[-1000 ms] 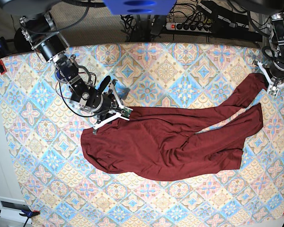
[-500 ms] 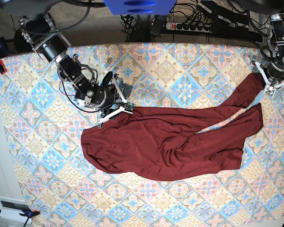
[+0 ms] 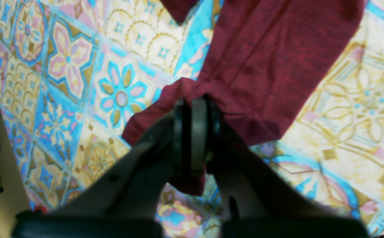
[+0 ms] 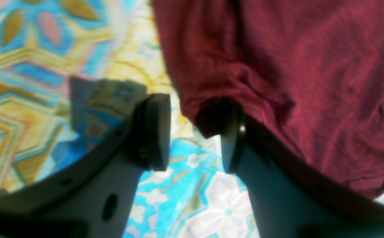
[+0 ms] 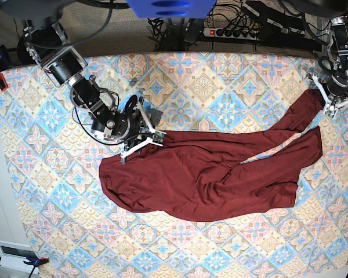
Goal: Layout the t-shirt on the table in an organized manner, then fold the t-shirt properly
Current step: 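Grasp the shirt's bunched end with the right gripper and lift it, then pull the shirt ends apart with both grippers to flatten it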
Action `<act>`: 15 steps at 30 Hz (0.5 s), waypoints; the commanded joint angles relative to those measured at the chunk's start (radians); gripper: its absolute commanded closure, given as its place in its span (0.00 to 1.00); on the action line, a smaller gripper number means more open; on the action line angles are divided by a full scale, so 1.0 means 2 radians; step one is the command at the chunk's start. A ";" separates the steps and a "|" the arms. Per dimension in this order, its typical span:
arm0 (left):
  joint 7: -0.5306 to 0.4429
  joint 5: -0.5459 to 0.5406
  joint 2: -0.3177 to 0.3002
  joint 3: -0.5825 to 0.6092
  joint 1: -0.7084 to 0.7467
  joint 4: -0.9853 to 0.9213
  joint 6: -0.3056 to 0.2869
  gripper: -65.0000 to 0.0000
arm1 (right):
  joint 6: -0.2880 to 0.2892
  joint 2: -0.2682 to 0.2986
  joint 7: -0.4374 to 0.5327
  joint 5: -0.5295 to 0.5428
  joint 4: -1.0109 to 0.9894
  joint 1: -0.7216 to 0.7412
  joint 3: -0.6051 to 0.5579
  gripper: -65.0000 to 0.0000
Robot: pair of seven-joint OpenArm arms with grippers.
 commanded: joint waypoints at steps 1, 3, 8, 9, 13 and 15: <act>-0.007 -0.003 -0.013 -0.006 -0.001 0.007 0.004 1.00 | -0.005 0.005 -0.011 -0.014 -0.006 0.007 -0.002 0.65; -0.007 -0.003 -0.013 -0.006 -0.001 0.007 0.004 1.00 | -0.005 0.005 -0.003 -0.014 -0.019 0.023 -0.019 0.65; -0.007 -0.003 -0.013 -0.006 -0.001 0.007 0.004 1.00 | -0.005 0.005 0.003 -0.014 -0.045 0.028 -0.038 0.65; -0.007 -0.003 -0.013 -0.006 -0.001 0.007 0.004 1.00 | -0.005 0.005 0.004 -0.014 -0.046 0.028 -0.038 0.65; -0.007 -0.003 -0.013 -0.004 -0.001 0.007 0.004 1.00 | -0.005 0.004 0.004 -0.014 -0.067 0.040 -0.040 0.65; -0.007 -0.003 -0.013 -0.004 -0.001 0.007 0.004 1.00 | -0.005 -0.007 0.004 -0.014 -0.081 0.046 -0.040 0.65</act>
